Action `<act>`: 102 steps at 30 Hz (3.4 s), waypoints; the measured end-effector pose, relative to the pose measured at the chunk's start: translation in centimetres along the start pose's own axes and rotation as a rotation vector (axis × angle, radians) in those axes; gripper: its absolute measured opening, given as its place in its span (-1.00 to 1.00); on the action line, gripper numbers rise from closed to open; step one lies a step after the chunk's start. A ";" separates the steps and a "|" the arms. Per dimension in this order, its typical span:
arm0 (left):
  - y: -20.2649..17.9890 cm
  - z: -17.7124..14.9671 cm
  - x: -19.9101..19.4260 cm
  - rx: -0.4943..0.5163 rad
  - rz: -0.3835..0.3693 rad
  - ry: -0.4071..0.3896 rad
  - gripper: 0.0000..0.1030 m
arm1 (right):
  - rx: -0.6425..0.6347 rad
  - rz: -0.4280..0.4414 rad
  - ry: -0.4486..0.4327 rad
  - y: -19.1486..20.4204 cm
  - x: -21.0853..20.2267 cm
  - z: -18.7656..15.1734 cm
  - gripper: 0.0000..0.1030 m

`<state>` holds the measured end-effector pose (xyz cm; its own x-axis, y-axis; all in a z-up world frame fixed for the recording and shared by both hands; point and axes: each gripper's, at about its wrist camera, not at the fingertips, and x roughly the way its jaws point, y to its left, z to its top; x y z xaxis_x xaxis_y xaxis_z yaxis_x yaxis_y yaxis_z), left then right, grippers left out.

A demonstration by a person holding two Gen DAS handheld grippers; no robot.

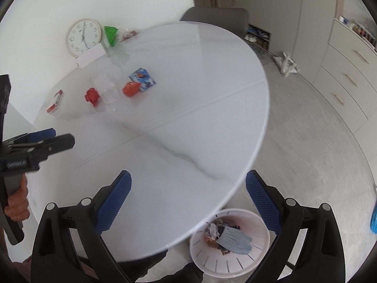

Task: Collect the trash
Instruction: 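Move both tools back to the table and grasp red cloth with left tool, then grasp clear plastic bottle with right tool while left tool holds red cloth, then carry red cloth and bottle over the bin and open both tools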

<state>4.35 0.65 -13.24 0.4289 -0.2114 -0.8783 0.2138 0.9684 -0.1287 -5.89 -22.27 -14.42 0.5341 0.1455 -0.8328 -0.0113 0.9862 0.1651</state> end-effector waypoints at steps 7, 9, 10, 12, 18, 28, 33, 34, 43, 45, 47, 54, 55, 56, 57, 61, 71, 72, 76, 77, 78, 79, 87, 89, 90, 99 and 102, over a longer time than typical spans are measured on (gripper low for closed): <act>9.2 4.8 2.7 -0.150 0.137 -0.059 0.85 | -0.072 0.057 0.003 5.0 3.0 4.7 0.88; 11.3 5.9 4.1 -0.179 0.168 -0.064 0.84 | -0.091 0.073 0.009 6.2 4.0 5.9 0.88; 12.1 6.4 4.9 -0.188 0.176 -0.065 0.82 | -0.104 0.082 0.015 6.9 4.6 6.6 0.88; 13.7 7.5 7.1 -0.203 0.194 -0.057 0.74 | -0.128 0.096 0.028 8.1 5.8 7.7 0.88; 17.7 10.1 13.1 -0.288 0.179 -0.023 0.44 | -0.191 0.126 0.067 10.8 8.7 10.0 0.88; 19.8 12.0 18.1 -0.312 0.174 0.025 -0.48 | -0.271 0.165 0.117 13.5 12.9 12.9 0.88; 21.1 11.5 17.1 -0.358 0.160 0.009 -0.59 | -0.342 0.201 0.119 15.9 15.5 15.3 0.88; 21.2 11.3 16.5 -0.364 0.163 0.003 -0.59 | -0.360 0.204 0.118 16.5 16.1 15.9 0.88; 21.1 8.1 10.6 -0.373 0.195 0.005 -0.59 | -0.494 0.205 0.197 23.7 25.5 20.0 0.88; 21.0 7.2 9.5 -0.374 0.205 0.010 -0.59 | -0.489 0.182 0.233 24.4 27.5 20.1 0.88; 20.8 6.3 8.7 -0.376 0.213 0.007 -0.59 | -0.478 0.167 0.272 24.9 29.2 19.9 0.72; 18.5 5.3 6.6 -0.340 0.210 0.005 -0.59 | -0.445 0.203 0.263 23.8 27.0 18.5 0.23; 17.8 5.3 6.2 -0.322 0.205 0.004 -0.59 | -0.436 0.204 0.251 23.2 26.0 18.2 0.23; 17.2 5.1 6.0 -0.309 0.201 0.003 -0.59 | -0.421 0.210 0.241 22.4 25.1 17.9 0.23; 16.4 5.0 5.7 -0.295 0.192 0.001 -0.59 | -0.401 0.216 0.229 21.5 23.9 17.7 0.23; 12.6 4.3 4.5 -0.221 0.139 0.002 -0.59 | -0.319 0.209 0.179 17.0 18.6 15.6 0.24; 1.4 0.4 2.3 0.029 0.004 0.037 -0.58 | -0.122 0.111 0.124 6.3 6.9 6.3 0.24; 0.3 -0.2 2.2 0.052 -0.007 0.043 -0.58 | -0.105 0.096 0.123 5.3 6.0 5.3 0.24; -3.7 -2.2 1.8 0.140 -0.047 0.065 -0.58 | -0.031 0.043 0.132 1.8 2.8 0.9 0.24; -4.3 -2.6 1.6 0.154 -0.056 0.068 -0.58 | -0.007 0.039 0.135 1.4 2.4 -0.1 0.25; -5.3 -3.0 1.6 0.174 -0.066 0.074 -0.58 | 0.021 0.033 0.138 0.5 1.8 -1.2 0.25; -6.0 -3.4 1.5 0.190 -0.074 0.079 -0.58 | 0.040 0.026 0.140 -0.3 1.4 -2.2 0.25; -12.7 -6.5 1.1 0.344 -0.126 0.110 -0.58 | 0.148 -0.040 0.145 -5.1 -1.8 -7.8 0.25; -14.2 -7.1 1.1 0.383 -0.141 0.122 -0.58 | 0.172 -0.056 0.145 -6.1 -2.2 -8.6 0.25; -15.3 -7.6 1.2 0.407 -0.153 0.130 -0.58 | 0.186 -0.062 0.145 -6.7 -2.4 -9.0 0.25; -23.0 -11.1 2.9 0.584 -0.249 0.205 -0.58 | 0.304 -0.121 0.153 -11.5 -3.9 -13.1 0.25; -24.9 -11.9 3.6 0.617 -0.264 0.232 -0.58 | 0.330 -0.135 0.151 -13.0 -4.5 -14.3 0.25</act>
<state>-9.90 -22.62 -18.70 0.1103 -0.3284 -0.9381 0.7727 0.6220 -0.1269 -20.29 -34.60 -20.36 0.3812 0.0509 -0.9231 0.3364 0.9224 0.1897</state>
